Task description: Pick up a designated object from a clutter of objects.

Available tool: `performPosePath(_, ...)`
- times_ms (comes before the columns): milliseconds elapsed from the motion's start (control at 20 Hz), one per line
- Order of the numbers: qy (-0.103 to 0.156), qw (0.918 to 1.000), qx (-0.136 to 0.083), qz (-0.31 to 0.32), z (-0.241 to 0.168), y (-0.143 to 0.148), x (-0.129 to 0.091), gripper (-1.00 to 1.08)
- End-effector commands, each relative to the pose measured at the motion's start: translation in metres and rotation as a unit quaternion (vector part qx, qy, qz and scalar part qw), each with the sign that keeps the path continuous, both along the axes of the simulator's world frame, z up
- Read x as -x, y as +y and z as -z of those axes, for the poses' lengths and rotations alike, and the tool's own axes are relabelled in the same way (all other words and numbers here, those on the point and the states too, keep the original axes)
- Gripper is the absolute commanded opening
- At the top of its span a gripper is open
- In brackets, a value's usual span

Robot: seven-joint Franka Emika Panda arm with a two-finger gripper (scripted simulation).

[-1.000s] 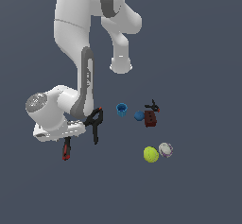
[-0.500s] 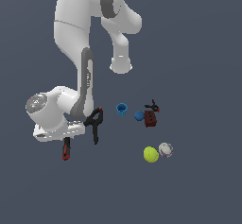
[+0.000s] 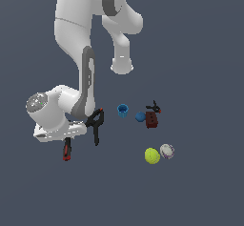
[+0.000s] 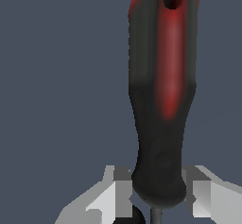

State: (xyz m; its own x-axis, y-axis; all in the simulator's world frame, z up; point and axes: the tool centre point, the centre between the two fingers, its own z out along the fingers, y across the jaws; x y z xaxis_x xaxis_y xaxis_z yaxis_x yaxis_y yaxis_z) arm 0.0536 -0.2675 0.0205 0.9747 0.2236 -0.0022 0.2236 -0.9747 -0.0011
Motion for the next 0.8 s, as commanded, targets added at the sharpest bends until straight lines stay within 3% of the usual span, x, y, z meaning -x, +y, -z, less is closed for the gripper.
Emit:
performPosePath(0,-0.001,1.0000,0.000,0.000,-0.007,0.003,0.001,-1.00)
performPosePath(750,-0.001,1.0000,0.000,0.000,-0.107,0.043,0.027,-1.00)
